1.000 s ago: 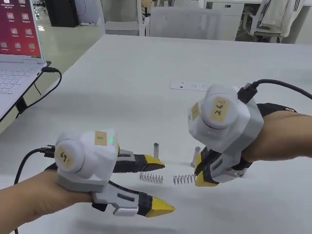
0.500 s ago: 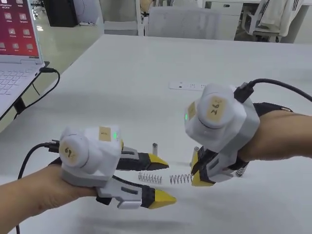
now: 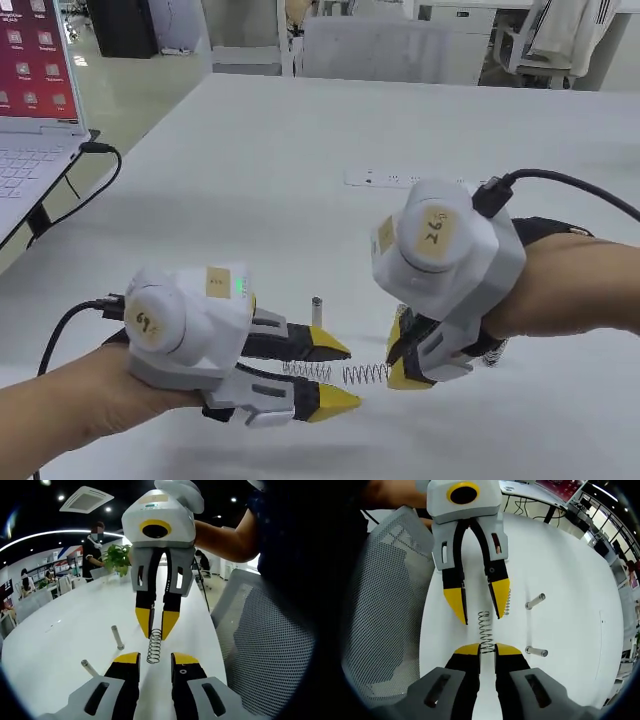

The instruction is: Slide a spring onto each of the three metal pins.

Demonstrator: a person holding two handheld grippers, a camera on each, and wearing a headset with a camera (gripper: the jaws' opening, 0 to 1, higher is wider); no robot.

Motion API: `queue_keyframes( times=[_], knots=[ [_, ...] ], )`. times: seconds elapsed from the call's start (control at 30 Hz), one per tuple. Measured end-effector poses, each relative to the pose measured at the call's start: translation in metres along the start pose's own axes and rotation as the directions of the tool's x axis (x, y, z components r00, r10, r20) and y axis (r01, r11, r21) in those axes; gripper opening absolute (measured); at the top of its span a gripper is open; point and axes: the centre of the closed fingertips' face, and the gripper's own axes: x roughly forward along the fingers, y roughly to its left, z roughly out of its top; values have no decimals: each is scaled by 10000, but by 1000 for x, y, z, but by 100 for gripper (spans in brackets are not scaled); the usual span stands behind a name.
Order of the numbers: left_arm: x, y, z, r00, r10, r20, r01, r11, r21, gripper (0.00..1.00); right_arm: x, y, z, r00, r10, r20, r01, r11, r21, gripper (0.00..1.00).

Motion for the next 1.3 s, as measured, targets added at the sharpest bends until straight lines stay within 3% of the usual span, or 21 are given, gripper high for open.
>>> queue_keyframes(
  times=[0.57, 1.3],
  knots=[
    [2, 2, -1, 10000, 32, -44, -31, 9997, 228, 3, 2, 2, 3, 10000, 13, 4, -13, 10000, -30, 8],
    [3, -1, -4, 9995, -225, -239, 235, 9988, 437, 2, 3, 5, 3, 9998, 176, 27, -176, 9998, -18, 8]
  ],
)
